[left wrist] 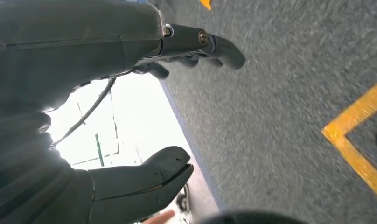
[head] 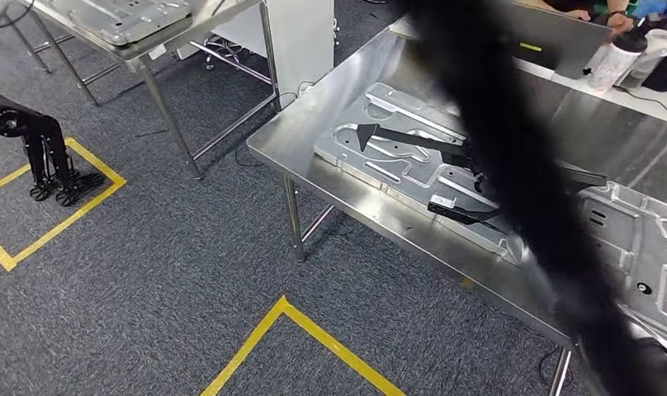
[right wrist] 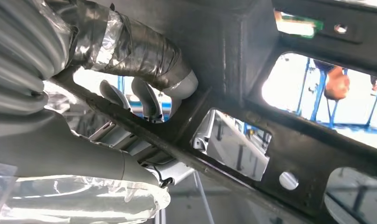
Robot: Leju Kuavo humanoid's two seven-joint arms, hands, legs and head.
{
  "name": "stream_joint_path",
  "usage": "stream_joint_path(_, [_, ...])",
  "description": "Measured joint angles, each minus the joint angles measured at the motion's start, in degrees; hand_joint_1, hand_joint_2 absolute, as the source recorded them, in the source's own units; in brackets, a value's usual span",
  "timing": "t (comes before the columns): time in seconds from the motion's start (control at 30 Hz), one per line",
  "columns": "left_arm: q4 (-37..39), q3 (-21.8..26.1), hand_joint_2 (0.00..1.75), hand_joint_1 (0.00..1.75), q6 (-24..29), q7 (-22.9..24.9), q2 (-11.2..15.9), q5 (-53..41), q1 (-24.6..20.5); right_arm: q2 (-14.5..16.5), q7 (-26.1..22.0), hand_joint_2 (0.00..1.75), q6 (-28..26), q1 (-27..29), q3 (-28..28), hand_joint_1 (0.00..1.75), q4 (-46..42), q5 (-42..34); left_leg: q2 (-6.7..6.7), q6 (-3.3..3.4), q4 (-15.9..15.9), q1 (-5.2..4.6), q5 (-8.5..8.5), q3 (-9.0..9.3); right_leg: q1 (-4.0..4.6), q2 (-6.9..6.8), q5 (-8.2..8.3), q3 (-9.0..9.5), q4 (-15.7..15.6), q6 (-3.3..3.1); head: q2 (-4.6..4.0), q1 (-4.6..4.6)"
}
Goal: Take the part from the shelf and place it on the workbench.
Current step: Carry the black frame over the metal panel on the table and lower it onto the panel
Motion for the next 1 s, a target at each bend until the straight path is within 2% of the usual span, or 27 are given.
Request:
stream_joint_path(0.03, [0.0,0.0,1.75,0.00,0.0,0.0,-0.1,0.0,-0.1,-0.2,0.0,1.75,0.0,0.1,-0.2,1.75,-0.1,0.0,-0.02,-0.25,0.3,0.20,-0.39,0.22,0.05,0.51,-0.13,-0.05,0.1,-0.53,0.00,-0.03])
stream_joint_path(0.07, [0.0,0.0,1.75,0.00,0.0,0.0,-0.1,-0.1,-0.2,-0.4,0.0,1.75,0.0,0.1,-0.4,1.75,-0.2,0.0,-0.59,-0.41,1.1,0.37,-1.17,0.04,0.13,1.00,-0.22,-0.03,0.2,-1.00,0.00,-0.06])
stream_joint_path(0.13, [0.0,0.0,1.75,0.00,0.0,0.0,-0.2,-0.1,-0.3,-0.6,0.1,1.75,0.1,0.0,-0.7,1.75,-0.4,0.0,-2.65,-0.37,6.4,0.41,-4.22,-2.30,0.41,1.96,-0.25,0.14,0.2,-1.79,0.00,-0.10])
stream_joint_path(0.2, [0.0,0.0,1.75,0.00,0.0,0.0,-0.2,-0.1,-0.2,-0.6,0.1,1.75,0.1,0.1,-0.8,1.75,-0.5,0.0,-3.80,0.19,14.1,-0.10,-7.21,-6.38,1.04,2.93,-0.30,0.20,0.2,-2.38,0.00,-0.10])
stream_joint_path(0.23, [0.0,0.0,1.75,0.00,0.0,0.0,-0.2,-0.2,-0.1,-0.6,0.1,1.75,0.1,0.2,-0.8,1.75,-0.5,0.0,-4.02,0.65,16.6,-0.49,-7.57,-7.99,1.41,3.39,-0.35,0.24,0.2,-2.63,0.00,-0.10])
stream_joint_path(0.27, [0.0,0.0,1.75,0.00,0.0,0.0,-0.2,-0.2,-0.1,-0.5,0.1,1.75,0.1,0.3,-0.8,1.75,-0.4,0.0,-4.17,1.31,16.9,-0.96,-6.78,-8.66,1.78,3.85,-0.39,0.28,0.2,-2.84,0.00,-0.10])
stream_joint_path(0.3, [0.0,0.1,1.75,0.00,0.0,0.0,-0.2,-0.2,0.0,-0.5,0.1,1.75,0.1,0.4,-0.7,1.75,-0.4,0.0,-4.35,2.14,15.1,-1.51,-5.07,-8.29,2.14,4.26,-0.42,0.34,0.2,-3.02,0.00,-0.10])
stream_joint_path(0.37, [0.0,0.1,1.75,0.00,0.0,0.0,-0.1,-0.3,0.0,-0.4,0.1,1.75,0.2,0.5,-0.7,1.75,-0.2,0.1,-5.14,4.33,7.3,-2.79,-0.77,-5.36,2.63,5.05,-0.47,0.47,0.1,-3.19,0.00,-0.08])
stream_joint_path(0.4, [0.0,0.1,1.75,0.00,0.0,0.0,0.0,-0.3,-0.1,-0.4,0.1,1.75,0.2,0.6,-0.7,1.75,-0.1,0.1,-5.42,5.16,4.0,-3.24,0.68,-3.95,2.73,5.35,-0.48,0.52,0.1,-3.18,0.00,-0.07])
stream_joint_path(0.43, [0.0,0.1,1.75,0.00,0.0,0.0,0.1,-0.3,-0.1,-0.3,0.1,1.75,0.2,0.7,-0.7,1.75,0.1,0.2,-5.63,5.71,1.9,-3.57,1.42,-3.00,2.70,5.55,-0.47,0.54,0.0,-3.11,0.00,-0.07])
stream_joint_path(0.47, [0.0,0.1,1.75,0.00,0.0,0.0,0.1,-0.3,-0.2,-0.3,0.1,1.75,0.3,0.9,-0.7,1.75,0.2,0.2,-5.62,5.92,1.2,-3.71,1.49,-2.69,2.57,5.66,-0.45,0.55,-0.1,-2.98,0.00,-0.07])
stream_joint_path(0.53, [0.0,0.1,1.75,0.00,0.0,0.0,0.1,-0.4,-0.2,-0.3,0.1,1.75,0.4,1.1,-0.8,1.75,0.4,0.3,-5.30,5.76,0.3,-3.58,1.99,-2.22,2.41,5.69,-0.44,0.58,-0.2,-2.60,0.00,-0.11])
stream_joint_path(0.6, [0.0,0.1,1.75,0.00,0.0,-0.1,0.0,-0.6,-0.3,-0.3,0.1,1.75,0.6,0.8,-0.9,1.75,1.0,0.5,-4.94,5.57,-1.4,-3.16,2.72,-1.51,2.57,4.54,-1.60,-0.01,1.1,-2.04,0.00,-0.04])
stream_joint_path(0.63, [0.0,0.1,1.75,0.00,-0.1,-0.1,0.0,-0.7,-0.3,-0.3,0.2,1.75,0.7,0.4,-0.9,1.75,1.5,0.7,-4.74,5.46,-2.0,-2.91,3.06,-1.24,2.60,3.69,-2.99,-1.01,3.3,-1.71,0.00,0.01])
stream_joint_path(0.7, [0.0,0.1,1.75,0.00,-0.2,-0.2,-0.1,-0.9,-0.2,-0.1,0.3,1.75,0.8,-0.2,-1.0,1.75,2.9,1.2,-4.54,5.43,-2.3,-2.82,3.18,-1.14,2.14,2.41,-6.23,-4.08,9.8,-0.96,0.00,0.05])
stream_joint_path(0.73, [0.0,0.2,1.75,0.00,-0.2,-0.2,-0.2,-1.0,-0.2,0.0,0.3,1.75,0.8,-0.2,-1.0,1.75,3.7,1.4,-4.42,5.31,-2.2,-2.71,3.12,-1.17,1.77,2.16,-7.06,-5.36,12.5,-0.57,0.00,0.05])
stream_joint_path(0.77, [0.0,0.2,1.75,0.00,-0.3,-0.2,-0.2,-1.0,-0.2,0.2,0.3,1.75,0.8,-0.2,-1.0,1.75,4.5,1.6,-4.32,5.15,-2.0,-2.55,2.99,-1.19,1.36,1.98,-6.90,-5.82,13.4,-0.15,0.00,0.04])
stream_joint_path(0.8, [0.0,0.2,1.75,0.00,-0.4,-0.2,-0.3,-1.1,-0.2,0.4,0.2,1.75,0.8,-0.2,-0.9,1.75,5.2,1.7,-4.22,4.89,-1.7,-2.35,2.82,-1.22,0.96,1.79,-5.70,-5.20,12.2,0.30,0.00,0.04])
stream_joint_path(0.87, [0.0,0.2,1.75,0.00,-0.4,-0.3,-0.4,-1.3,-0.2,0.9,0.2,1.75,0.7,-0.6,-0.9,1.75,7.1,2.0,-4.05,4.08,-0.8,-1.94,2.22,-1.35,0.35,1.21,-2.27,-1.49,5.2,1.10,0.00,0.04])
stream_joint_path(0.9, [0.0,0.2,1.75,0.00,-0.4,-0.3,-0.4,-1.4,-0.2,1.2,0.2,1.75,0.6,-1.1,-0.9,1.75,8.1,2.2,-3.98,3.61,-0.3,-1.85,1.88,-1.46,0.35,1.08,-1.17,0.17,1.9,1.14,0.00,0.06])
stream_joint_path(0.93, [0.0,0.3,1.75,0.00,-0.4,-0.3,-0.4,-1.6,-0.3,1.5,0.3,1.75,0.5,-1.6,-0.8,1.75,9.4,2.4,-3.94,3.20,0.1,-1.85,1.61,-1.57,0.42,1.09,-0.76,1.21,-0.1,0.86,0.00,0.05])
stream_joint_path(0.97, [0.0,0.4,1.75,0.00,-0.4,-0.4,-0.3,-1.8,-0.3,1.9,0.3,1.75,0.3,-2.1,-0.8,1.75,10.7,2.5,-3.90,3.16,0.4,-1.93,1.29,-1.72,0.53,1.20,-0.95,1.50,-0.7,0.47,0.00,0.05])
stream_joint_path(1.0, [0.0,0.4,1.75,0.00,-0.5,-0.4,-0.3,-2.0,-0.4,2.3,0.3,1.75,0.1,-2.5,-0.7,1.75,12.1,2.6,-3.90,3.51,0.5,-1.99,1.11,-1.79,0.62,1.42,-0.83,1.54,-0.7,0.04,0.00,0.03])
